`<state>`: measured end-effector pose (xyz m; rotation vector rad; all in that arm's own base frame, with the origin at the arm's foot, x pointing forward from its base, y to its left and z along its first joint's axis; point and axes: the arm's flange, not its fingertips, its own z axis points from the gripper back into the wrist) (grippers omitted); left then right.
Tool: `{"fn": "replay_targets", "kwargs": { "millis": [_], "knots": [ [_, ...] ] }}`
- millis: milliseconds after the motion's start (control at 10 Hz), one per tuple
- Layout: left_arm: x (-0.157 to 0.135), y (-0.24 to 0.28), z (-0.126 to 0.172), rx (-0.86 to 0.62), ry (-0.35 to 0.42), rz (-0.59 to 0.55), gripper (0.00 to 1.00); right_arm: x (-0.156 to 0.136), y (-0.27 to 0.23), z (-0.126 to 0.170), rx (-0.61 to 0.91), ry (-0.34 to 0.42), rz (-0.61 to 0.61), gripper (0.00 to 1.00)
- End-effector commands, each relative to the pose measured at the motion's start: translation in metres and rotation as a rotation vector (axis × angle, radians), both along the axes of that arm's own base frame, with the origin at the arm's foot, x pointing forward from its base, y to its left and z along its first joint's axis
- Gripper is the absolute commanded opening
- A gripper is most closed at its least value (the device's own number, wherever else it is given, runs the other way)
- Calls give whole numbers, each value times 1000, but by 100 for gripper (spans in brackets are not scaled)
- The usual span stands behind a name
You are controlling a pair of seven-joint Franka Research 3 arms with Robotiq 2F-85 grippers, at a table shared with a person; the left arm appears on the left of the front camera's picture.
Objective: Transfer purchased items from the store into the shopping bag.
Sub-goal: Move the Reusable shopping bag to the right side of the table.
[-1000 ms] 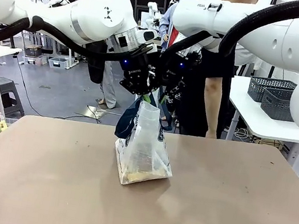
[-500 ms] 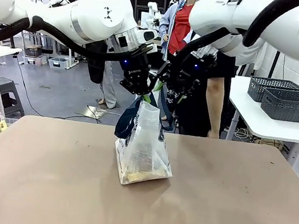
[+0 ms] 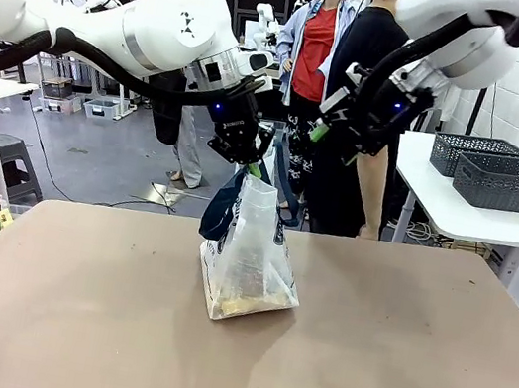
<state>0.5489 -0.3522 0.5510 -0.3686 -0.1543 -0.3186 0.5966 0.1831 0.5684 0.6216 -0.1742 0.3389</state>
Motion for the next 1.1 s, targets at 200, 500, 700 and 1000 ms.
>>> {"fn": "replay_targets", "kwargs": {
  "millis": [200,500,700,1000],
  "knots": [
    [-1,2,2,-1,-2,4,0,-33,-46,-21,-81,-198,238,100],
    [-1,2,2,-1,-2,4,0,-42,-64,-32,-77,-452,279,100],
    [-1,2,2,-1,-2,4,0,-43,-67,-38,-112,-491,246,100],
    [-1,2,2,-1,-2,4,0,-27,-67,-18,-120,-414,278,100]
  ]
}}
